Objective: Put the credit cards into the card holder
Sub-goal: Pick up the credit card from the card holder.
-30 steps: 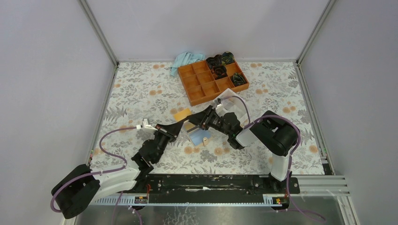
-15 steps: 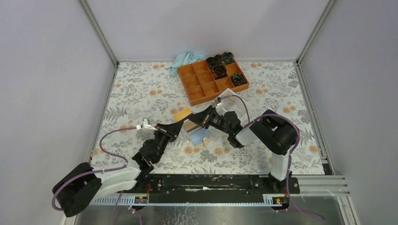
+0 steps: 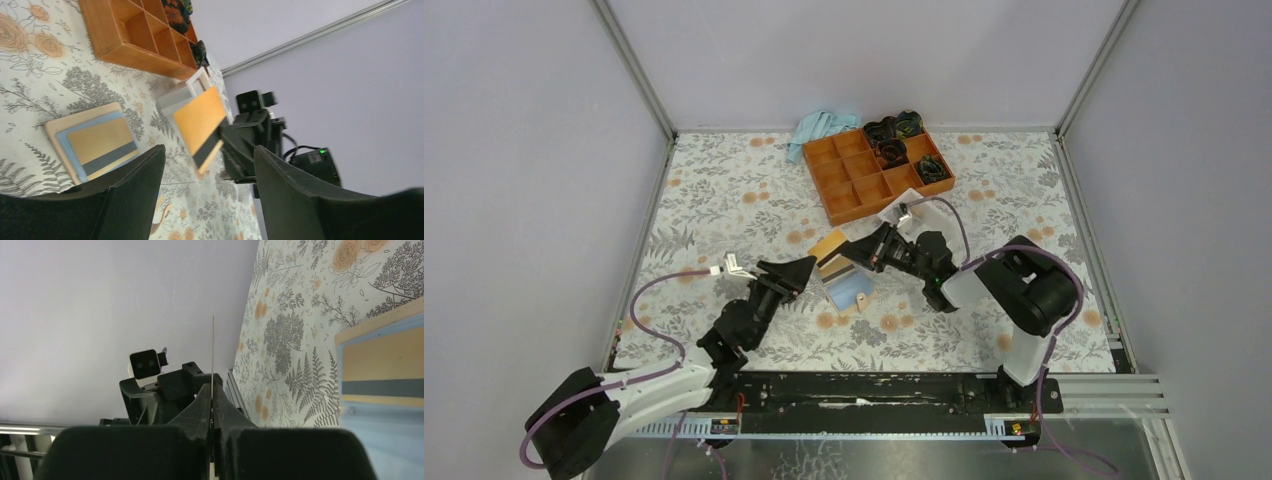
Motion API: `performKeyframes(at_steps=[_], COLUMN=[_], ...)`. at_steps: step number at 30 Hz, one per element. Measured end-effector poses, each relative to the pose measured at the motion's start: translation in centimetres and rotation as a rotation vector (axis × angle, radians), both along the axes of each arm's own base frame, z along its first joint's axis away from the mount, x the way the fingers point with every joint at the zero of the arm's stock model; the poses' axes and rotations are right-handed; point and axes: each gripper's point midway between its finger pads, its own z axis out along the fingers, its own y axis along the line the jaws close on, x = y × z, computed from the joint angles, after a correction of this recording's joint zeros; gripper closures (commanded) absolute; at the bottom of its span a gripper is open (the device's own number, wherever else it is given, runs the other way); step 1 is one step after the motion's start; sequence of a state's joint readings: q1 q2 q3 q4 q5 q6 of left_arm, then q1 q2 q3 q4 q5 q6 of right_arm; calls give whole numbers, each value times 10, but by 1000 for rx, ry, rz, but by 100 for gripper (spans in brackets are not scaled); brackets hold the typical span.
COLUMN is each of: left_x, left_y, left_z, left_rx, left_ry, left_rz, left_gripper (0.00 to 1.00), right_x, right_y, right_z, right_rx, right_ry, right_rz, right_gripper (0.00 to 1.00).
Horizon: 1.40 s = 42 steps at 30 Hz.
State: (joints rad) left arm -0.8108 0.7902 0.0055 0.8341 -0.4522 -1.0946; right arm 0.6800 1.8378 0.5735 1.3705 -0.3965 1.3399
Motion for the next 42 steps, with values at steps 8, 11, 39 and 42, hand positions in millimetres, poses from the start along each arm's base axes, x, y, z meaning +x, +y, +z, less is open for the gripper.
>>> performKeyframes(at_steps=[8,11,39,42], left_x=[-5,-8,-52,-53], left_y=[-8,-14,-65,-66], left_z=[-21,-30,-62,-57], left_rx=[120,161,162,119], left_ry=[19,26,33,20], left_rz=[-63,-109,-652,-687], left_gripper=[27,31,54,52], right_x=[-30,-44,-128,-129], right_y=[-22,-27,-64,-64], right_z=[27,27,-19,-19], right_rx=[-90,-141,-327,-326], right_ry=[-111,-135,-67,-69], right_rz=[122,179,543,544], right_gripper=[100,100,100,100])
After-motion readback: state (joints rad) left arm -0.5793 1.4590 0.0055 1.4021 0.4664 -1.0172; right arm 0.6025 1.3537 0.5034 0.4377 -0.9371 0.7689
